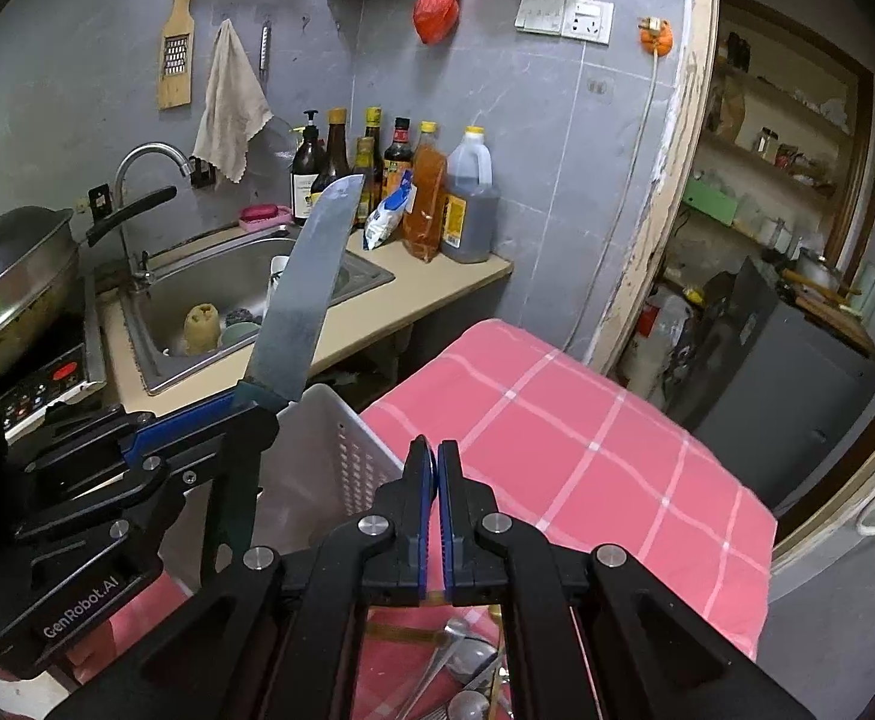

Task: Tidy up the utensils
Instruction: 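Carry the knife upright with the left tool over the white caddy, then open the left tool to drop the knife into the caddy and withdraw, then grasp a long silver spoon with the left tool while the right tool grasps a silver fork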

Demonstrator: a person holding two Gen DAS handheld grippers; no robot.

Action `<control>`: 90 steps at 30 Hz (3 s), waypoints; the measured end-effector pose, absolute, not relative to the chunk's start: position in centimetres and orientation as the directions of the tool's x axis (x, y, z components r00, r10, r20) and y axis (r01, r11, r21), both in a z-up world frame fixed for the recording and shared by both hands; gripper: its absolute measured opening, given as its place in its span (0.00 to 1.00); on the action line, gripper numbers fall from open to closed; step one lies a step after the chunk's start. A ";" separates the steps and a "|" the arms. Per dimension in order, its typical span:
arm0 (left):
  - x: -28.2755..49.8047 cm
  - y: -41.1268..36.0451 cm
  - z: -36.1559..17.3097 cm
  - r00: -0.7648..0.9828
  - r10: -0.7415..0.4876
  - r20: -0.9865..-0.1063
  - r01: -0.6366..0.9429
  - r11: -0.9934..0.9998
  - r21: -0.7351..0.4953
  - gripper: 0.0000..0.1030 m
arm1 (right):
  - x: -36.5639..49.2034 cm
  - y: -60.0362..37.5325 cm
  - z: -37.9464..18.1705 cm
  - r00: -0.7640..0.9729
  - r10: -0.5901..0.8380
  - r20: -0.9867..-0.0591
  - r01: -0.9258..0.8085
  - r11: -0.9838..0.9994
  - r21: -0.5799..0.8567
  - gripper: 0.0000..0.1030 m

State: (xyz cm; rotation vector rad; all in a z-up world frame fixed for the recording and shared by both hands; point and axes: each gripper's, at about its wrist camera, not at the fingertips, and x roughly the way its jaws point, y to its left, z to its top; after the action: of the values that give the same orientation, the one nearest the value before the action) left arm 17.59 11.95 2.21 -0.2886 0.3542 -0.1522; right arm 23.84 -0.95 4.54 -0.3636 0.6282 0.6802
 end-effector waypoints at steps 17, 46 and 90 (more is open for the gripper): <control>17.6 10.6 1.4 0.910 -0.195 -0.365 0.106 0.962 -0.250 0.08 | 23.8 -4.6 6.3 0.624 0.528 -0.576 -0.627 0.778 0.034 0.23; 10.9 1.6 -0.8 0.821 -0.291 -0.491 0.211 0.954 -0.212 0.50 | 15.6 -20.8 -1.1 0.708 0.356 -0.610 -0.330 0.930 0.161 0.81; 25.3 -1.6 -11.7 0.551 -0.023 -0.834 -0.255 0.947 -0.195 0.16 | 38.2 -14.0 -12.6 0.109 0.690 -0.716 -0.692 0.570 0.443 0.38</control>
State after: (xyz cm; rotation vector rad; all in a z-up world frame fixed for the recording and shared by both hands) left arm 25.29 -1.65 -11.65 -0.3103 0.9815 0.1403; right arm 38.21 -13.96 -12.61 -0.0026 1.0509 1.0158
